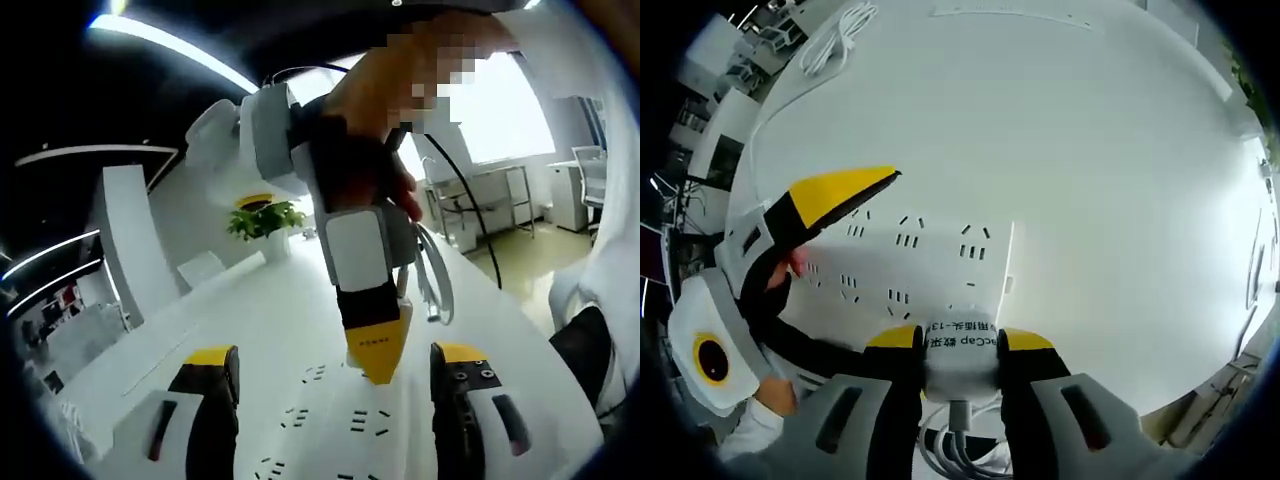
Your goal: Straighten the power strip on the desk, plug the charger into it
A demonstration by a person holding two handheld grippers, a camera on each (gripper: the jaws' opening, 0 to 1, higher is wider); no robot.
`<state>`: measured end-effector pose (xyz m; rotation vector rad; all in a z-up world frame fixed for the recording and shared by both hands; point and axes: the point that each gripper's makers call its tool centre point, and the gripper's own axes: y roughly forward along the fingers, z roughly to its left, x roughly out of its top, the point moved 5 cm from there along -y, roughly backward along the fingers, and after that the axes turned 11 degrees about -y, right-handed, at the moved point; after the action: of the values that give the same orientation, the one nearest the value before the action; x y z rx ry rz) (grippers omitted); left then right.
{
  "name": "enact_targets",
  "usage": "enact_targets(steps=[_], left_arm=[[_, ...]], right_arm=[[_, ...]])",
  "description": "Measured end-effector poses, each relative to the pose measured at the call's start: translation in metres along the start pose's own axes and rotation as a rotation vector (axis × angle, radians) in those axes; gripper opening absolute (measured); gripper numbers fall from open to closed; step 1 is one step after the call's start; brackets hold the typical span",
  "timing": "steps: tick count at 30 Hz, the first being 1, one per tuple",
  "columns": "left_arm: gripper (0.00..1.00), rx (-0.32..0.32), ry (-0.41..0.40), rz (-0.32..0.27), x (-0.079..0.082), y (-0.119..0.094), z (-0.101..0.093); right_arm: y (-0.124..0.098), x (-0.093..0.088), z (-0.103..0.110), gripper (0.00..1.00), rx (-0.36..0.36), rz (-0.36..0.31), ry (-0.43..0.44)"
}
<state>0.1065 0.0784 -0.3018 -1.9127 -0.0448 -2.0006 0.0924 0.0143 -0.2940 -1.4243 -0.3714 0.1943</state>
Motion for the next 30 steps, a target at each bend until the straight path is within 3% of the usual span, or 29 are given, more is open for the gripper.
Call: enact_targets(steps=[11, 30], left_arm=[[0.79, -0.004, 0.006, -0.015, 0.008, 0.015, -0.005], [0.49, -0.093, 0.052, -0.049, 0.007, 0.023, -0.017]], right_arm=[[0.000, -0.001, 0.001, 0.29, 0.013, 0.001, -0.004], [0.000, -0.001, 0.004, 0.29, 0.021, -0.010, -0.020]])
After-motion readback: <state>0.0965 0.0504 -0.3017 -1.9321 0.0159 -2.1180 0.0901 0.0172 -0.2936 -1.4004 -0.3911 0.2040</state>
